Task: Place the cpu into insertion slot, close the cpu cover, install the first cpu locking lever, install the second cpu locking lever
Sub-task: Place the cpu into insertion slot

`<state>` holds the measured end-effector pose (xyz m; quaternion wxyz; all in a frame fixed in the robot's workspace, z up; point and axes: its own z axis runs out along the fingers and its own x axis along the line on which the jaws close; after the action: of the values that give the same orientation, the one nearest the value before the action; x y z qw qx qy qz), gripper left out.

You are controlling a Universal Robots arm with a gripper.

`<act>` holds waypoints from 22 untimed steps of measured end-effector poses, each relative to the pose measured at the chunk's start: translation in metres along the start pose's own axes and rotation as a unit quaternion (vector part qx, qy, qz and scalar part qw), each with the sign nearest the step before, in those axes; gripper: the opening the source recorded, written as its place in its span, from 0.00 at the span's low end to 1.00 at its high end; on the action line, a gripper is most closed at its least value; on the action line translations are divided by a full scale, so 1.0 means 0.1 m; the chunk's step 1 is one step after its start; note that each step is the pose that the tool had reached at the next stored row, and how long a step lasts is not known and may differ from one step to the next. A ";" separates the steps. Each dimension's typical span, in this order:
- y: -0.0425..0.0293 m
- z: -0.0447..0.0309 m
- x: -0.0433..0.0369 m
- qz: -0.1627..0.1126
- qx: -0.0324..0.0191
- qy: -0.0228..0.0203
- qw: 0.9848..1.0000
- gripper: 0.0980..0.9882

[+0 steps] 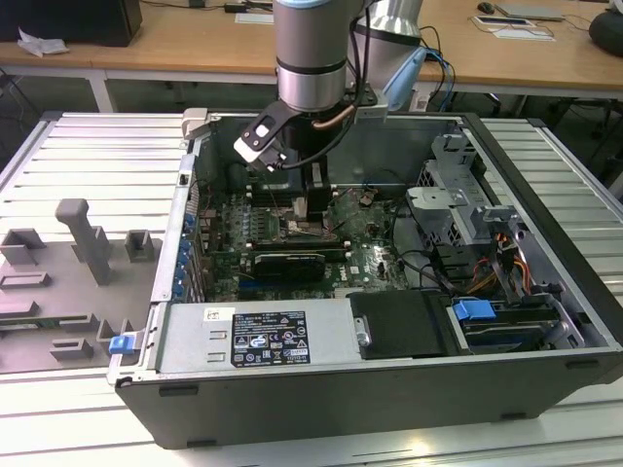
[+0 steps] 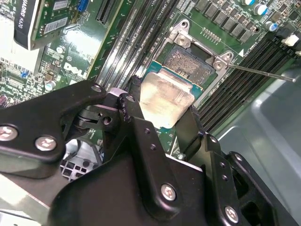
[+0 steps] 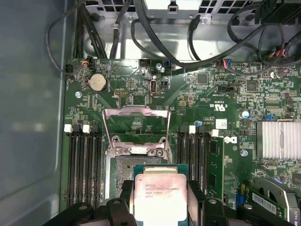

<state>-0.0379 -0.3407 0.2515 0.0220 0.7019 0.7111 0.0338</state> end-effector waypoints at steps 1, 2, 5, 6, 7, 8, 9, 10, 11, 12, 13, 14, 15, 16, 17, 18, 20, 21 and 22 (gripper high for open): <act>-0.003 0.006 0.000 0.000 0.000 0.000 1.000 0.49; -0.005 0.014 0.000 0.000 0.000 0.000 1.000 0.49; -0.021 0.092 0.003 0.000 0.000 0.000 1.000 0.49; -0.023 0.106 0.006 0.000 0.000 0.000 1.000 0.49; -0.029 0.138 0.021 0.001 0.000 0.000 1.000 0.49; -0.032 0.160 0.035 0.003 0.000 0.000 1.000 0.49; -0.033 0.172 0.040 0.004 0.000 0.000 1.000 0.49; -0.034 0.185 0.047 0.005 0.000 -0.001 1.000 0.49; -0.036 0.200 0.055 0.006 0.000 -0.001 1.000 0.49; -0.037 0.213 0.061 0.007 0.000 -0.001 1.000 0.49; -0.041 0.228 0.067 0.008 0.000 -0.001 1.000 0.49; -0.051 0.235 0.070 0.008 0.000 -0.001 1.000 0.49; -0.081 0.246 0.071 0.008 0.000 -0.001 1.000 0.49; -0.101 0.268 0.078 0.008 0.000 -0.001 1.000 0.49; -0.104 0.288 0.090 0.008 0.000 -0.001 1.000 0.49; -0.105 0.298 0.097 0.008 0.000 -0.001 1.000 0.49; -0.107 0.323 0.110 0.008 0.000 -0.001 1.000 0.49; -0.106 0.331 0.113 0.009 0.000 -0.001 1.000 0.49; -0.105 0.343 0.122 0.009 0.000 -0.001 1.000 0.49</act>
<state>-0.0459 -0.3280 0.2167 0.0224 0.7084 0.7046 0.0334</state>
